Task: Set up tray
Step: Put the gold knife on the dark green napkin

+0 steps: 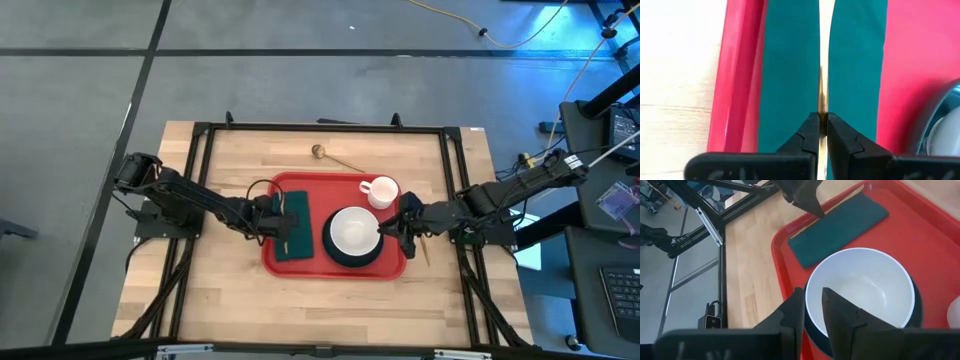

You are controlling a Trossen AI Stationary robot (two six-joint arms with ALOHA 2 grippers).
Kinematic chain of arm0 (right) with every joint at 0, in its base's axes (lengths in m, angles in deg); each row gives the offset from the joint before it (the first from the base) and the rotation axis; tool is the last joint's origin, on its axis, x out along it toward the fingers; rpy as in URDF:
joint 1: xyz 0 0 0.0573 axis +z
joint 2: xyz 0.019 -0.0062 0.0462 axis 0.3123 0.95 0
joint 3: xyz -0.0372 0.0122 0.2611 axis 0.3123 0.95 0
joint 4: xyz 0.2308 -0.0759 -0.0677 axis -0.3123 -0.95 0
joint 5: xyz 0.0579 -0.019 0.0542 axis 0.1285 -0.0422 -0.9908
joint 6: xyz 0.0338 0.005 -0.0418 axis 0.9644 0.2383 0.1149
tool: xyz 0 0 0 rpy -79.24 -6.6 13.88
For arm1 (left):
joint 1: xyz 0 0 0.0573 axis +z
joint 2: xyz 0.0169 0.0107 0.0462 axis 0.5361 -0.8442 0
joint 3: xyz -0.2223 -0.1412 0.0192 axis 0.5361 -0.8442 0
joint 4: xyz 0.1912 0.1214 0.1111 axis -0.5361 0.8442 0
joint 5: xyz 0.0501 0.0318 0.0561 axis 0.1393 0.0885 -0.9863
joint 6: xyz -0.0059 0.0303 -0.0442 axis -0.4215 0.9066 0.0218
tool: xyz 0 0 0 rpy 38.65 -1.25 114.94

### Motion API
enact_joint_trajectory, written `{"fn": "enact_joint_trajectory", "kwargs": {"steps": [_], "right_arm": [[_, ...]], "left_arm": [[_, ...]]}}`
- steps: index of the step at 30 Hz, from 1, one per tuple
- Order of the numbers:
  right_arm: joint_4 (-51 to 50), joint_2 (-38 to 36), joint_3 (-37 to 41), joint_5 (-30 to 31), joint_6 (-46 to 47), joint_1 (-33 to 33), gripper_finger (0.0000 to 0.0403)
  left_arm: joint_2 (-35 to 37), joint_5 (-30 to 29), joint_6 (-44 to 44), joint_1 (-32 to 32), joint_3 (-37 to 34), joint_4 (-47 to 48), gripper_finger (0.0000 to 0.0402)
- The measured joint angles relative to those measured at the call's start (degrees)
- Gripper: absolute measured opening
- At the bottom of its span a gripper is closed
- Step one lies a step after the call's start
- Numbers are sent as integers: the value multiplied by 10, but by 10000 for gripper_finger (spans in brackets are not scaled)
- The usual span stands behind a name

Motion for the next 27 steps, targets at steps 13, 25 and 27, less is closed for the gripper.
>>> {"fn": "enact_joint_trajectory", "kwargs": {"steps": [13,25,27], "right_arm": [[4,34,0,5,10,0,71],[8,42,0,5,15,0,71],[8,42,0,5,15,0,71]], "left_arm": [[0,-4,8,0,-14,6,13],[-2,7,57,26,-14,-17,12],[-3,15,60,29,-14,-18,12]]}}
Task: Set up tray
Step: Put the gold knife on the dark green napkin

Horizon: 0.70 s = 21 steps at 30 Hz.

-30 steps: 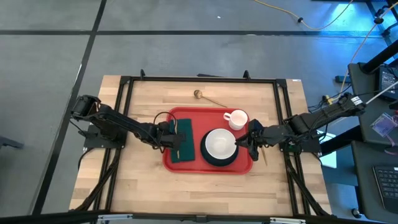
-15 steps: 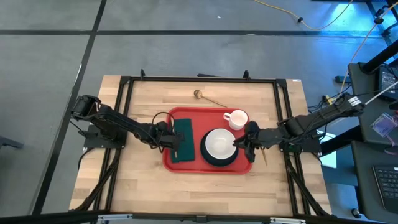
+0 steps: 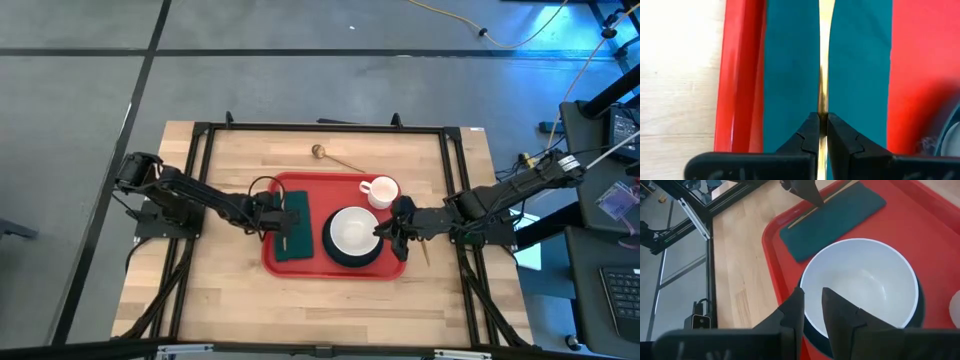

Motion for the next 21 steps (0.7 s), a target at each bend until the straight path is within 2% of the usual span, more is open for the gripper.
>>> {"fn": "enact_joint_trajectory", "kwargs": {"steps": [16,21], "right_arm": [[0,0,0,-2,0,0,71],[0,0,0,-4,0,0,71]], "left_arm": [[-50,18,-24,-2,0,-25,13],[-52,18,-34,-2,0,-25,38]]}}
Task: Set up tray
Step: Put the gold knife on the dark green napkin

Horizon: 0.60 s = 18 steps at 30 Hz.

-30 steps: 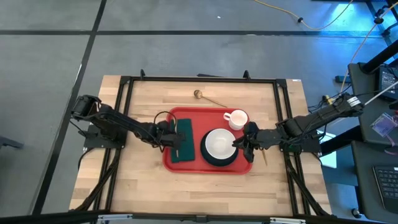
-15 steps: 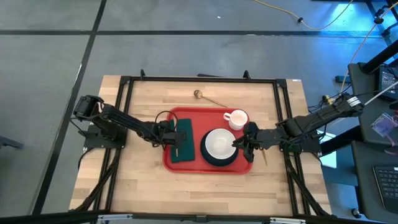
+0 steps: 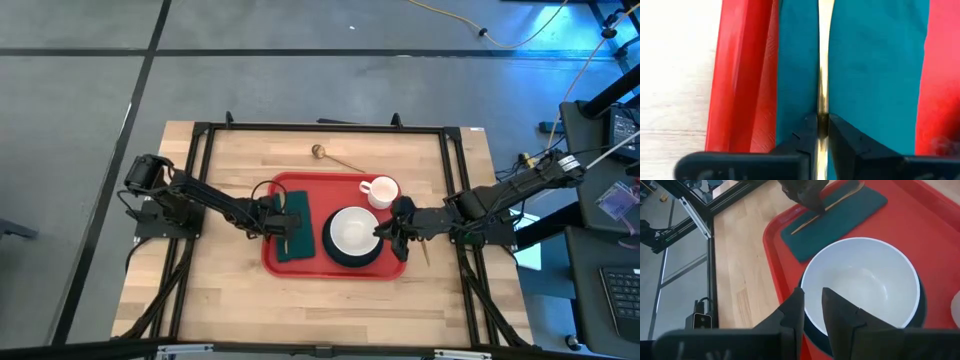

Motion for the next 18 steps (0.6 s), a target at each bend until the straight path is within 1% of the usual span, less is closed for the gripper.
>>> {"fn": "enact_joint_trajectory", "kwargs": {"steps": [4,8,13,18], "right_arm": [[0,0,0,-3,0,0,71],[0,0,0,-12,0,0,71],[0,0,0,-12,-1,0,71],[0,0,0,-12,-2,0,71]], "left_arm": [[0,1,0,0,0,-1,70],[0,2,2,0,1,-2,93],[0,8,5,0,1,-1,113],[1,11,5,0,1,-1,124]]}}
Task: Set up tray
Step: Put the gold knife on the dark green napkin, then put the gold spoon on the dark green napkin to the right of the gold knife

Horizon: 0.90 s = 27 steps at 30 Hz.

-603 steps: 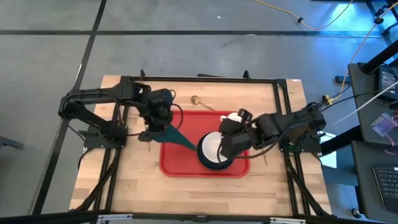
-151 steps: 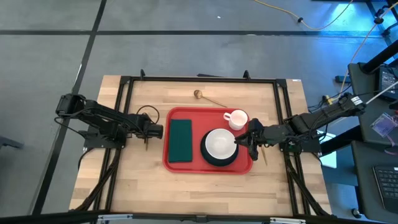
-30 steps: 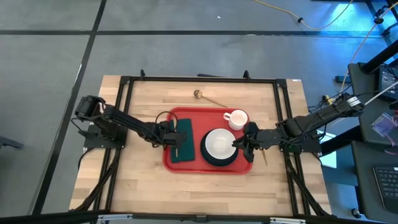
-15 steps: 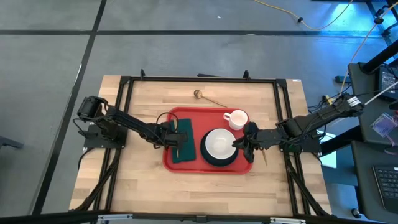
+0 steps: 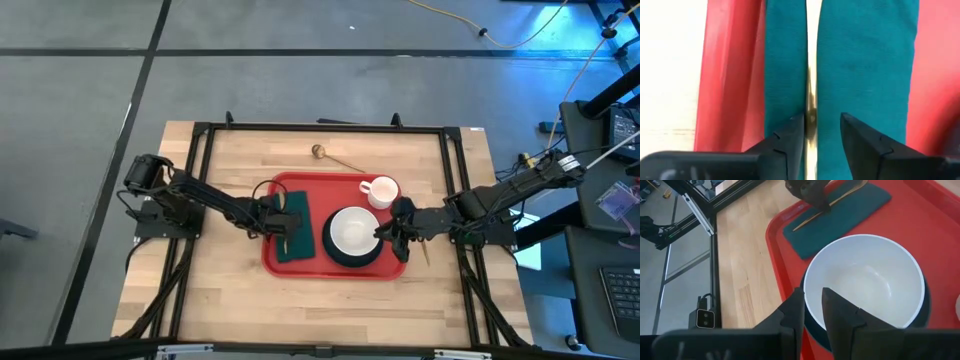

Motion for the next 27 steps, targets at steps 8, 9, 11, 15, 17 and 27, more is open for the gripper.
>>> {"fn": "enact_joint_trajectory", "kwargs": {"steps": [8,9,11,15,17,27], "right_arm": [[0,0,0,0,-1,0,71],[0,0,0,0,-1,0,71],[0,0,0,0,-1,0,71],[1,0,0,0,0,0,71],[1,0,0,-2,1,0,71],[4,0,0,-3,37,0,71]], "left_arm": [[29,15,32,1,-2,42,128],[33,12,27,1,-2,48,128],[40,0,25,1,-2,50,128],[55,-12,39,1,-2,49,128],[72,-14,69,1,-2,49,128],[230,-97,278,1,-2,69,128]]}}
